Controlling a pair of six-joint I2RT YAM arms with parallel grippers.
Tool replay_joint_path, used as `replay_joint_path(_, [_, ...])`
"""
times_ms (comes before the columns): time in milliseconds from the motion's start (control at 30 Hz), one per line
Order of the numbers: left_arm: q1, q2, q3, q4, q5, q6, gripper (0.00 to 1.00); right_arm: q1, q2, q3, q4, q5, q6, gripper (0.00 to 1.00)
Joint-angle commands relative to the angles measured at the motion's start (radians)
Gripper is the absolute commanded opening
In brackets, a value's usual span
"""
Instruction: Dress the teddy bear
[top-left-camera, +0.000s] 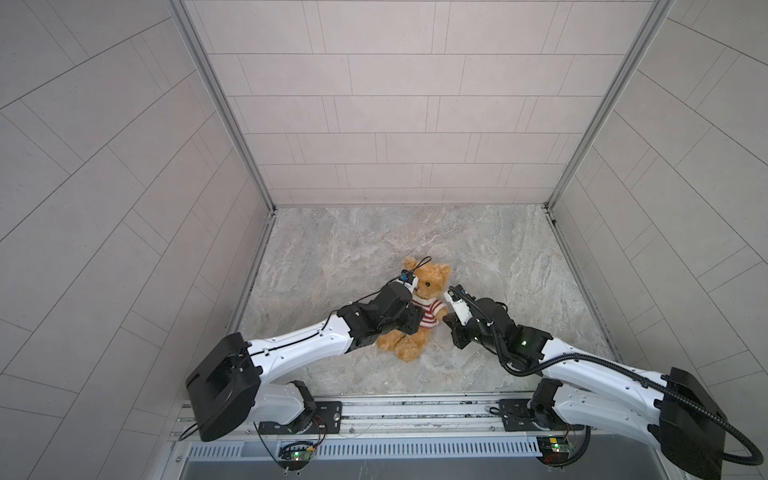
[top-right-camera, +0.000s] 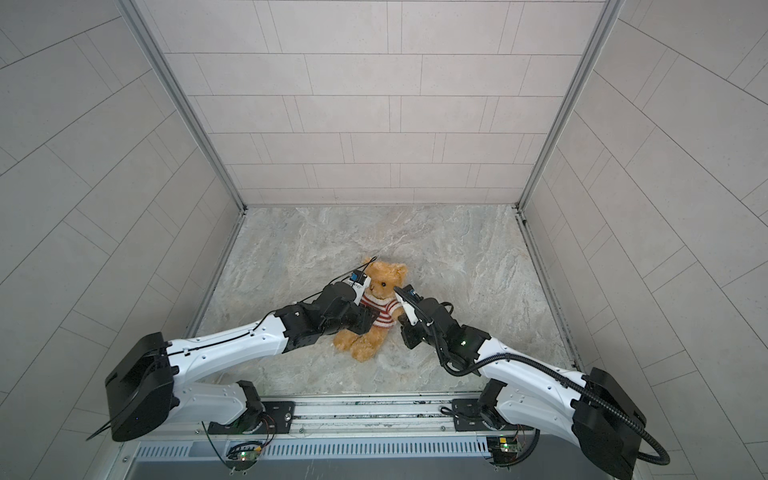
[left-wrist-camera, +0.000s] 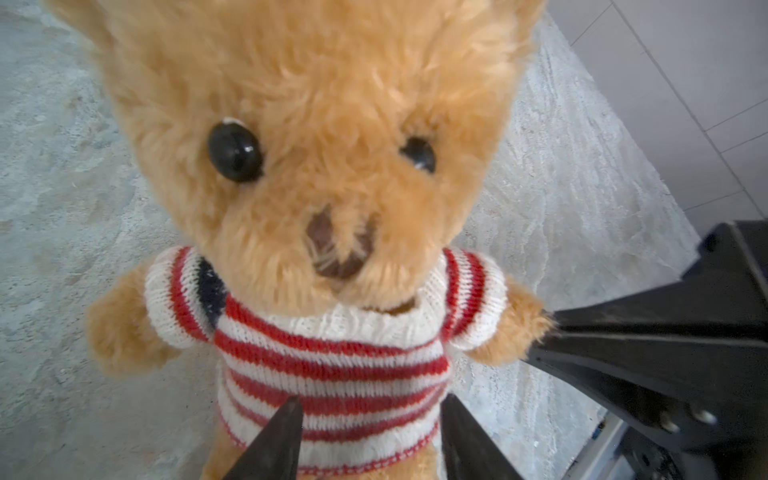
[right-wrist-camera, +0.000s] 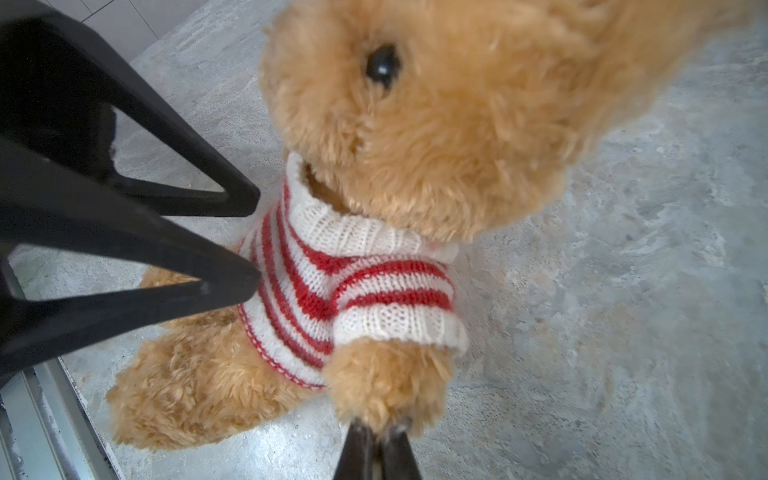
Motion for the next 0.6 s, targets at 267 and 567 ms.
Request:
replay_joint_path(267, [-0.004, 0.115, 0.049, 0.072, -0.083, -0.026, 0.14, 0.005, -0.051, 0.007, -0.041, 0.018, -0.029, 0.0])
replay_joint_path(567, [0.019, 0.085, -0.006, 0.063, -0.099, -0.041, 0.0, -0.021, -0.137, -0.035, -0.11, 0.055, -0.026, 0.0])
